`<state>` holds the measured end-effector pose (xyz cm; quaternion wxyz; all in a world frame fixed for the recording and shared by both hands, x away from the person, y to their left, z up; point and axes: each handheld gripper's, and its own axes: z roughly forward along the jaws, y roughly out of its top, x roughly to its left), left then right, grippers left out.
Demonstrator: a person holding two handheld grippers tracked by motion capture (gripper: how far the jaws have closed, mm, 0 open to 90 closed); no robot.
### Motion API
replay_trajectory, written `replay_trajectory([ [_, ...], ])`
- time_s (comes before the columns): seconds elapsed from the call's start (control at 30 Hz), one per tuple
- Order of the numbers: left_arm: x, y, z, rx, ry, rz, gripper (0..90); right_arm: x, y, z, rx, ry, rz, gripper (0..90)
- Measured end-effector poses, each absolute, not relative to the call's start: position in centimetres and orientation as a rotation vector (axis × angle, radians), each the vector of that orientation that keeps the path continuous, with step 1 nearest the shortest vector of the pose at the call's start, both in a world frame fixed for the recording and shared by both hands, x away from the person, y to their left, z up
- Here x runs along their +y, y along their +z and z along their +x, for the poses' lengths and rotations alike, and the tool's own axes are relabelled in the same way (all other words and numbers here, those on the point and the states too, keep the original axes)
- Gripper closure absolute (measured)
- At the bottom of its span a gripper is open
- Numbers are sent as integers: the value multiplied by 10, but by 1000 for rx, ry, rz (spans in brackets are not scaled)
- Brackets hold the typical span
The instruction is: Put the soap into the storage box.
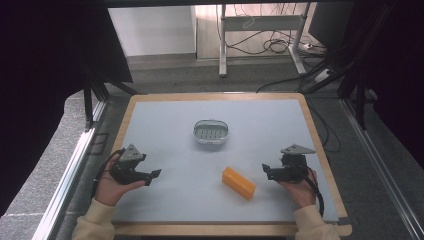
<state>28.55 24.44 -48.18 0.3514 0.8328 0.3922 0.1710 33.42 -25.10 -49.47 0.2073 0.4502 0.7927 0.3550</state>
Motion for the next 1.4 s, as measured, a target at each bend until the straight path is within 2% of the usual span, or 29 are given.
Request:
replay_trajectory([
  [1.4,247,-483,287,1029,434,2166,200,-246,-486,328,2276,1008,1215,98],
])
